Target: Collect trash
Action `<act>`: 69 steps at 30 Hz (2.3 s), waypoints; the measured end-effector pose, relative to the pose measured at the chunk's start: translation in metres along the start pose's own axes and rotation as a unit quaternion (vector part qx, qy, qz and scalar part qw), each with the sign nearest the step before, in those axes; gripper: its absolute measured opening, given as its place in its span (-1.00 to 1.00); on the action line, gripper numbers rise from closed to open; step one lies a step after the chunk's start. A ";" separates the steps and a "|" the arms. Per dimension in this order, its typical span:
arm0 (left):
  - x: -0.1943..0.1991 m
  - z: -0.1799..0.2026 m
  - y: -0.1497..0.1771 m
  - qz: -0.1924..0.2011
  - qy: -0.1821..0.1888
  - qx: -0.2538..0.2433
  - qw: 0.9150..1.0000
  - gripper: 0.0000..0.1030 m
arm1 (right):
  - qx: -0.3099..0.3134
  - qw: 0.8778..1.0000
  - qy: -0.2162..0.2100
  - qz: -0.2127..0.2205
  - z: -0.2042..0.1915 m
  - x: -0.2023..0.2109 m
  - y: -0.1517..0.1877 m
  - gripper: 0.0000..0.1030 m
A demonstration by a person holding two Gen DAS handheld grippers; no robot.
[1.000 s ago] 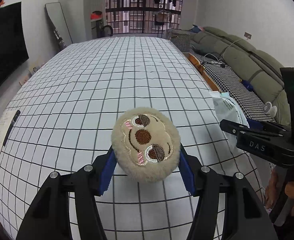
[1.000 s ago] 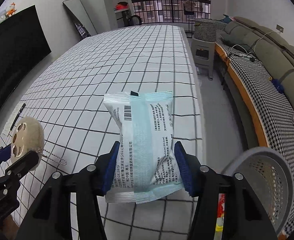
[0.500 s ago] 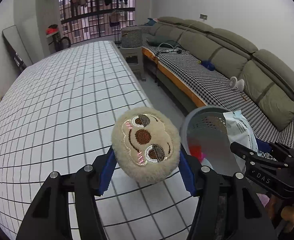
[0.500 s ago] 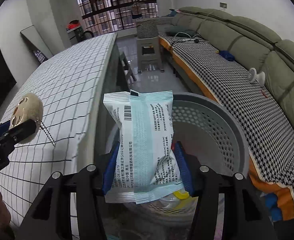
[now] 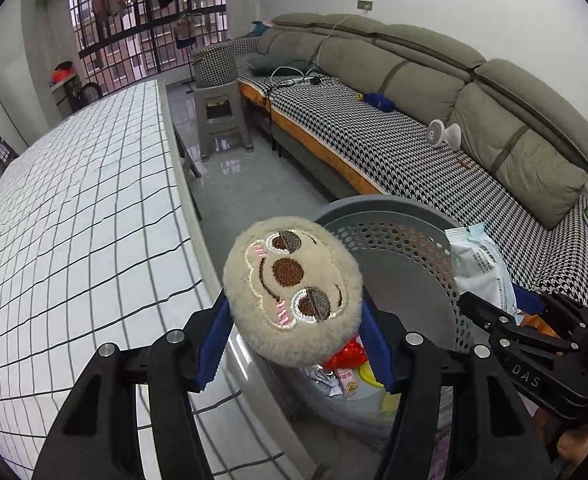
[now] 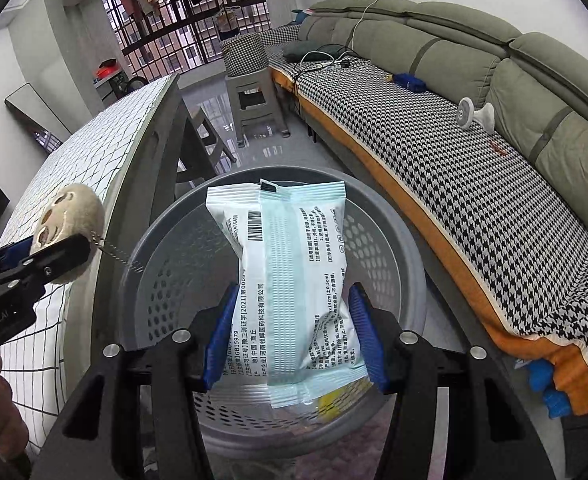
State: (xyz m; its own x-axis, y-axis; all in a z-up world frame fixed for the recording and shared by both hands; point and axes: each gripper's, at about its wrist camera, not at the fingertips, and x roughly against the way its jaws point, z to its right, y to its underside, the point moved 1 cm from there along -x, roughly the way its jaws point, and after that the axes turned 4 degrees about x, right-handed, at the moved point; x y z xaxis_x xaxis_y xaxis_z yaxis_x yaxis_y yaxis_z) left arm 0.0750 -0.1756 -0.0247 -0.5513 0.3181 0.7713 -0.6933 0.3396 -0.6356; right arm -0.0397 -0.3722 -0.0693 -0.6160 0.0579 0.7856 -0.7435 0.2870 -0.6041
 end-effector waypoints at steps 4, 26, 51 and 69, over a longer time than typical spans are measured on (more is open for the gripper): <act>-0.005 0.008 -0.004 0.001 -0.001 -0.007 1.000 0.36 | 0.002 1.000 -0.005 0.007 0.002 -0.010 -0.011 0.08; 0.000 0.012 -0.007 0.010 -0.013 0.009 1.000 0.66 | -0.007 1.000 0.000 0.023 0.004 0.001 -0.011 0.32; 0.009 0.014 -0.006 0.017 -0.025 0.005 1.000 0.86 | -0.019 0.999 0.010 0.037 0.008 0.017 -0.011 0.37; 0.005 0.014 -0.006 0.015 -0.036 0.006 0.999 0.87 | -0.018 0.999 0.012 0.043 0.008 0.022 -0.014 0.38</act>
State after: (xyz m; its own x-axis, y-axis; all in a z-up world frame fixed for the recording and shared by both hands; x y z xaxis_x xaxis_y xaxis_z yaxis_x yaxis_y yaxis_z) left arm 0.0704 -0.1885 -0.0167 -0.6030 0.2629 0.7532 -0.6821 0.3198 -0.6577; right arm -0.0450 -0.3820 -0.0449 -0.6706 0.1062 0.7342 -0.6780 0.3138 -0.6647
